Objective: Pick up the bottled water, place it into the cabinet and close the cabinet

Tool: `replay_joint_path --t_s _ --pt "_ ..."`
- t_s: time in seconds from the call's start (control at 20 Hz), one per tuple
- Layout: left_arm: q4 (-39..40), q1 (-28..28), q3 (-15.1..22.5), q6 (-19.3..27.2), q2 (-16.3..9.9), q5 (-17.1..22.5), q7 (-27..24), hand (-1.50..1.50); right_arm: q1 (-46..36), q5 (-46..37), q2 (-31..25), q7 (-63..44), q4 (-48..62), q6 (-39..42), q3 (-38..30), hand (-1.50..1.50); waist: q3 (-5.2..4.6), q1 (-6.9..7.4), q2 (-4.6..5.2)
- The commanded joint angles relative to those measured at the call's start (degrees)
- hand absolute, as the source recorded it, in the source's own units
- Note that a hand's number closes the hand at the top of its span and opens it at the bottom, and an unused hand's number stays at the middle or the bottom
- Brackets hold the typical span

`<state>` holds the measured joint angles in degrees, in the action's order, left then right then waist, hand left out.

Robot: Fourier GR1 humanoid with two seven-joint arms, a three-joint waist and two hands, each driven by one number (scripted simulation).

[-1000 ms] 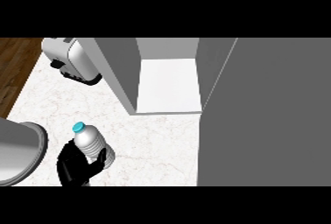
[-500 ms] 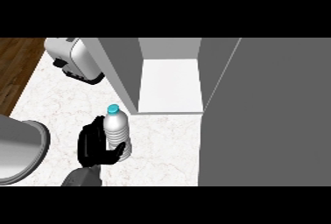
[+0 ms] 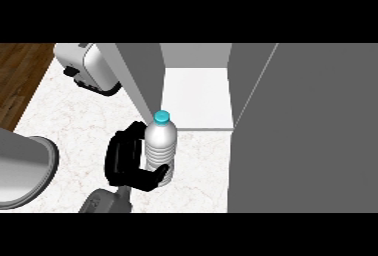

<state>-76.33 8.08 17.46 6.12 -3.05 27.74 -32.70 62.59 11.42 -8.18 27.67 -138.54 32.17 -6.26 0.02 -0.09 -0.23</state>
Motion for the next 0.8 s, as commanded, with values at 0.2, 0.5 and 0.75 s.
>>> replay_joint_path --t_s 0.2,0.5,0.75 --pt "-14.71 5.04 10.15 14.45 2.98 -5.17 15.47 1.5 -2.76 4.92 -0.64 -5.76 -5.1 -0.6 -0.92 -1.5 0.0 0.14 0.13" --pt "-13.55 15.55 14.25 27.4 3.04 -5.75 21.7 1.5 -3.35 6.39 0.01 -7.26 -5.67 -0.57 -1.16 -1.5 -0.02 -0.52 0.3" --pt "-9.35 25.0 14.72 36.21 3.05 -5.37 22.99 1.5 -0.24 3.99 2.06 -7.47 -8.35 0.16 1.03 -1.5 -0.04 -1.44 0.25"
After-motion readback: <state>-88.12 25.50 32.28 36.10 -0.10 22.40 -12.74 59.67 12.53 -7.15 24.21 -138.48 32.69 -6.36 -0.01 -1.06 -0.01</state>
